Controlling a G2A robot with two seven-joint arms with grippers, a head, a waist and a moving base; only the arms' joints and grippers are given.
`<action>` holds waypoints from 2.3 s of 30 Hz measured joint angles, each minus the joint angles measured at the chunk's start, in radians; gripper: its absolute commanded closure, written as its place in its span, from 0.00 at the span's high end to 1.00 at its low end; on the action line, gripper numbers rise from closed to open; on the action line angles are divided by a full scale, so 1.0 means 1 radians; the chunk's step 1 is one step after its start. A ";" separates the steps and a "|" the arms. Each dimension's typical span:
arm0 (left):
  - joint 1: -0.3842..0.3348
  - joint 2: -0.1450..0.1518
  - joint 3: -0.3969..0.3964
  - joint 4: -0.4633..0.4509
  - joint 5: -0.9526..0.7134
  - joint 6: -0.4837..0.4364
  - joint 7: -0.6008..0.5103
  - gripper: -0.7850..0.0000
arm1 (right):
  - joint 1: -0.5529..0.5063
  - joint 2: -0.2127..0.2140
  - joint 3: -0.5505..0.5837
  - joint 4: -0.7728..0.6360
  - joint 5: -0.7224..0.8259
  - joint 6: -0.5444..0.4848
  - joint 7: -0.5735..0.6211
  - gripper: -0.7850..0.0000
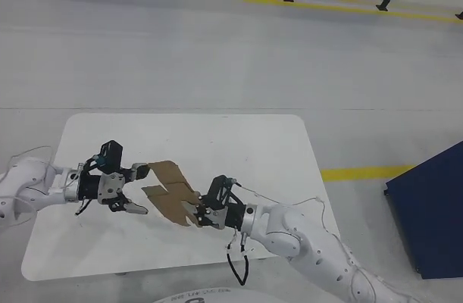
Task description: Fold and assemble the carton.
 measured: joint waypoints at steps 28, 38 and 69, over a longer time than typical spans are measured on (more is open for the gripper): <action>-0.036 -0.035 0.062 -0.044 0.016 -0.020 -0.097 0.10 | 0.033 -0.024 -0.048 -0.004 -0.032 0.005 0.096 0.00; -0.048 -0.010 0.080 -0.058 0.053 -0.020 -0.055 0.00 | 0.034 -0.030 -0.049 -0.003 -0.040 0.012 0.100 0.00; 0.123 -0.003 -0.083 0.044 -0.100 0.047 0.208 0.00 | -0.016 -0.044 -0.017 -0.010 -0.093 0.129 -0.066 1.00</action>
